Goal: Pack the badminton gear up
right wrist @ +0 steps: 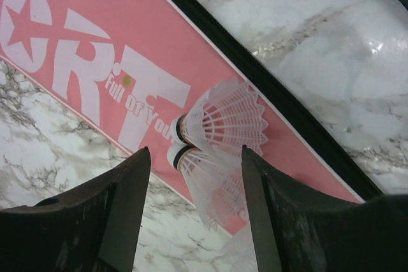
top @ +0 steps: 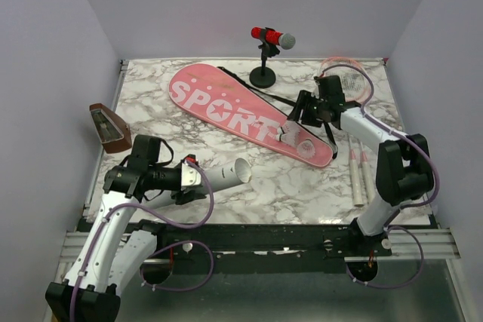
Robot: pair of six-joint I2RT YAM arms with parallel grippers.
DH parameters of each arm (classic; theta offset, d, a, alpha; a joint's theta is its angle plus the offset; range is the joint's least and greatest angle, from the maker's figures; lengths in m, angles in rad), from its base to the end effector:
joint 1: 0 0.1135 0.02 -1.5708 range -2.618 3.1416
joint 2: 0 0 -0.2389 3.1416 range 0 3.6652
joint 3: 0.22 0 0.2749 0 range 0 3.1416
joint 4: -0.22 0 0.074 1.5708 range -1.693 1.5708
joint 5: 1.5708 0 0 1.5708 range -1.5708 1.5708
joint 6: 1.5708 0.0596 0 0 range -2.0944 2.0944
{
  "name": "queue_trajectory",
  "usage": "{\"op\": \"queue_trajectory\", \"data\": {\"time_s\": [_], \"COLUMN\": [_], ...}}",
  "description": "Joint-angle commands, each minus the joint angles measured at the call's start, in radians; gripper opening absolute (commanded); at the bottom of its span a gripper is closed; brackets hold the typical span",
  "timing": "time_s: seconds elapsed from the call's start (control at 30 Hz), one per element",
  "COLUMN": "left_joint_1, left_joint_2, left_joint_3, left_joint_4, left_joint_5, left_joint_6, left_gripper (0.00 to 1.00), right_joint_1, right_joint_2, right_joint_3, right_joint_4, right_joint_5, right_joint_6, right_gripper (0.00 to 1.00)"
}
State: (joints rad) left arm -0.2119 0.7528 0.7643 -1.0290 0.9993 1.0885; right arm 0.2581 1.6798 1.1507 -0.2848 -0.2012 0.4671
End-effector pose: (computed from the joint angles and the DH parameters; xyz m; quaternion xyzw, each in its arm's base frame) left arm 0.1547 -0.0846 0.2495 0.6153 0.5929 -0.3156 0.4127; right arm 0.3825 0.1133 0.1711 0.0595 0.9234 0.2176 0.3106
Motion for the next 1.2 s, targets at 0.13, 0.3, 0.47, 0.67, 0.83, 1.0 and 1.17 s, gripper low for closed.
{"op": "queue_trajectory", "data": {"time_s": [0.13, 0.3, 0.47, 0.67, 0.83, 1.0, 1.17], "left_joint_1": [-0.012, -0.017, -0.018, -0.018, -0.023, -0.024, -0.026], "left_joint_2": [0.000, -0.006, -0.026, -0.023, -0.004, 0.003, 0.003], "left_joint_3": [-0.020, -0.023, -0.022, -0.022, -0.014, -0.013, -0.033], "left_joint_4": [0.083, 0.083, 0.104, 0.121, 0.127, 0.135, 0.167], "left_joint_5": [-0.039, -0.045, -0.050, -0.054, -0.070, -0.051, -0.037], "left_joint_6": [-0.067, -0.070, -0.075, -0.087, -0.075, -0.081, -0.107], "left_gripper": [0.54, 0.54, 0.54, 0.54, 0.54, 0.54, 0.54], "right_joint_1": [-0.003, -0.005, -0.003, -0.003, -0.003, 0.009, 0.055], "right_joint_2": [0.118, 0.152, 0.141, 0.106, 0.040, -0.093, -0.274], "right_joint_3": [0.095, 0.087, 0.061, 0.061, 0.090, 0.089, 0.070], "right_joint_4": [0.082, 0.091, 0.108, 0.110, 0.084, 0.067, 0.044], "right_joint_5": [-0.050, -0.081, -0.110, -0.136, -0.182, -0.213, -0.256], "right_joint_6": [-0.041, -0.044, -0.035, -0.016, 0.008, 0.056, 0.102], "right_gripper": [0.63, 0.52, 0.40, 0.26, 0.03, 0.00, 0.00]}}
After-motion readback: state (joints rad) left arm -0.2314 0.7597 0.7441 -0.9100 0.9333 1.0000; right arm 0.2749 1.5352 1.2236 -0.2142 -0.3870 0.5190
